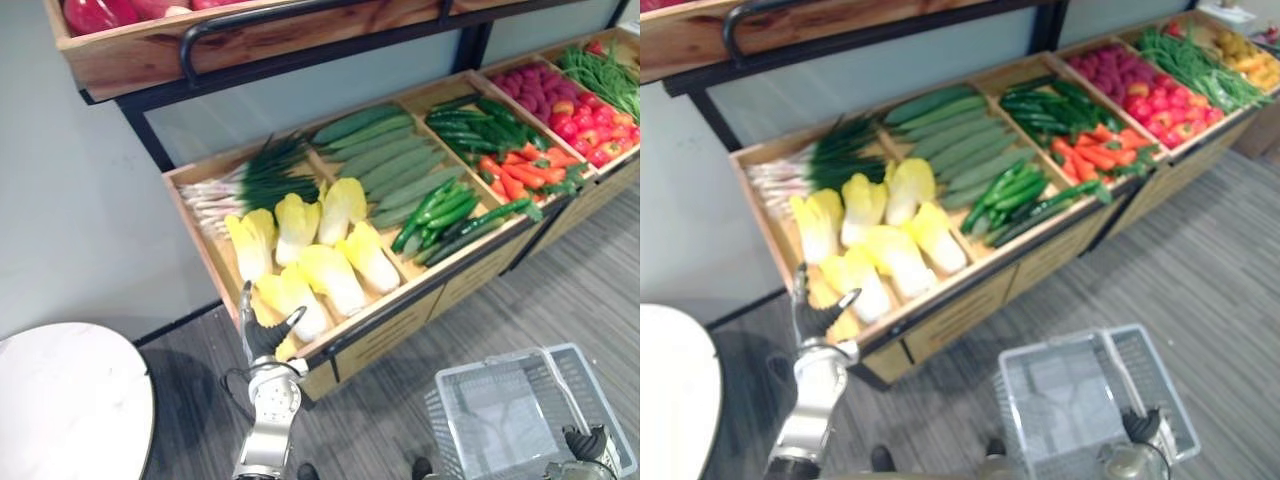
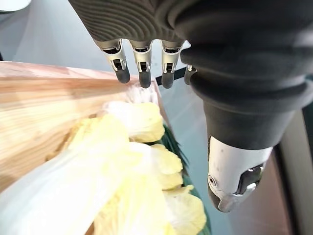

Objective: Pick vegetable in the basket

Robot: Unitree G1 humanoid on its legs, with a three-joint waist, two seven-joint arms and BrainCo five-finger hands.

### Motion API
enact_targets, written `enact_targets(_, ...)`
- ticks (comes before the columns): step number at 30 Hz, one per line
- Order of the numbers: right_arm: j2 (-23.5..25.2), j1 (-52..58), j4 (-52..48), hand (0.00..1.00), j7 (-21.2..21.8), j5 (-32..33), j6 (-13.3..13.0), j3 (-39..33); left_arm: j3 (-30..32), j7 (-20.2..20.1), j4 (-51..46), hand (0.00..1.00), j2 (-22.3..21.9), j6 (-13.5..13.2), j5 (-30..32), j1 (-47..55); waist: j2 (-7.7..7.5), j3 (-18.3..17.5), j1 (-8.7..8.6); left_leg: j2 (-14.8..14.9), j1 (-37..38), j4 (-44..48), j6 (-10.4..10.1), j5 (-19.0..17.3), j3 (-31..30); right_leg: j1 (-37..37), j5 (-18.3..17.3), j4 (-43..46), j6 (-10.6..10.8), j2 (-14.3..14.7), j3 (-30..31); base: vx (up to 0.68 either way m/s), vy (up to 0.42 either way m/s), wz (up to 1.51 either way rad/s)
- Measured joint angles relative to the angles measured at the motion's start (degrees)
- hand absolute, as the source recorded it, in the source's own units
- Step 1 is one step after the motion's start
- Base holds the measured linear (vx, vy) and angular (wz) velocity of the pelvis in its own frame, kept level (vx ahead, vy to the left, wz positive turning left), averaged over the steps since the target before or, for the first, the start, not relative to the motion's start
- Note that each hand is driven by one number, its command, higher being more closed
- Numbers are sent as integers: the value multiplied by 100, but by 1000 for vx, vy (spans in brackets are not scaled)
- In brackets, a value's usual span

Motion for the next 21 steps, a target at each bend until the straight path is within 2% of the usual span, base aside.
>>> enact_targets(6, 1, 76, -1, 100, -40, -73, 108, 0, 162, 12, 295, 0, -1, 211, -1, -110, -6, -3, -1, 1, -1, -1, 0, 0, 14, 14, 74, -70, -3, 10, 17, 12, 2, -2)
enact_targets(21, 4, 126, -186, 100, -186, -77, 111, 208, 332, 363, 1180, 0, -4, 403, -5, -452, -11, -10, -8, 4, 0, -1, 0, 0, 14, 21, 83, -84, -16, 16, 16, 0, 0, 0)
